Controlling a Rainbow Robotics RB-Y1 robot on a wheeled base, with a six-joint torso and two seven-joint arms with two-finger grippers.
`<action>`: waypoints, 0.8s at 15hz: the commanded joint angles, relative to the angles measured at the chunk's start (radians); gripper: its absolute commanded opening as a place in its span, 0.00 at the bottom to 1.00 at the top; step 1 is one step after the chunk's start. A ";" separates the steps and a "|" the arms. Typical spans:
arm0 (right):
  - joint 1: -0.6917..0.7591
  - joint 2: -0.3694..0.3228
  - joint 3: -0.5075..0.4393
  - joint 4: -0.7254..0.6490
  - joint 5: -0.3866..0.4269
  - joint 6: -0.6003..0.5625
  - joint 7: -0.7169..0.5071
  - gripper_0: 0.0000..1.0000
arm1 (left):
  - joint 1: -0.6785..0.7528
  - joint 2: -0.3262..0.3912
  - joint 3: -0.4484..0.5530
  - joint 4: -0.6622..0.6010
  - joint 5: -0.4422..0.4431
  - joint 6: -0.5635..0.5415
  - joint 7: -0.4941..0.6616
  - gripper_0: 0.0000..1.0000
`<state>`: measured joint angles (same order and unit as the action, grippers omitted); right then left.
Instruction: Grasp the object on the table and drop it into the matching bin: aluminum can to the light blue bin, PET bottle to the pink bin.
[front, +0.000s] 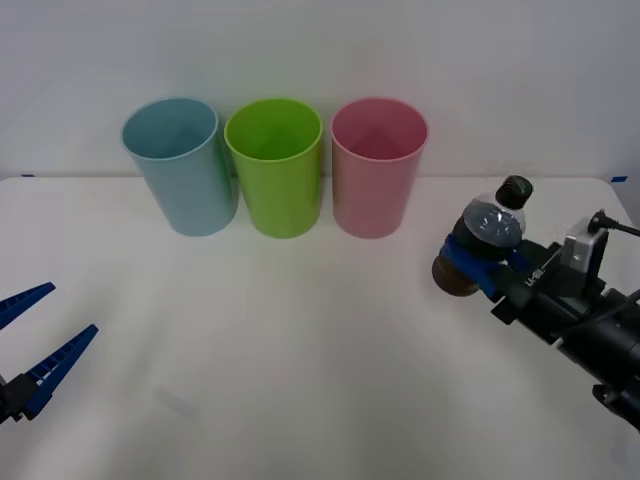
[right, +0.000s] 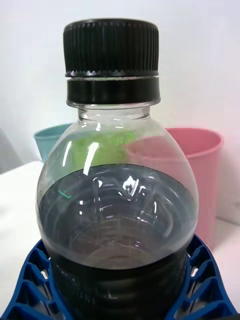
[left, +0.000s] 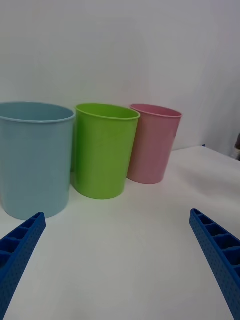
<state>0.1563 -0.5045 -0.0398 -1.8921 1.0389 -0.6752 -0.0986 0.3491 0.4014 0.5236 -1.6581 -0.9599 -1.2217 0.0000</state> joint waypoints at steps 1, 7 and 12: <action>-0.009 -0.034 -0.023 -0.073 0.000 0.012 -0.105 0.00 | 0.000 0.000 0.000 0.000 0.000 0.000 0.000 1.00; -0.147 -0.115 -0.048 -0.093 0.000 0.042 -0.273 0.00 | 0.000 0.000 0.000 0.000 0.000 0.000 0.000 1.00; -0.322 -0.120 -0.025 0.047 0.041 0.042 -0.303 0.00 | 0.000 0.000 0.000 0.000 0.000 0.000 0.000 1.00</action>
<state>-0.1320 -0.6257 -0.0740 -1.8768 1.0746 -0.6335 -0.4015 0.3490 0.4014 0.5236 -1.6581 -0.9599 -1.2217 0.0000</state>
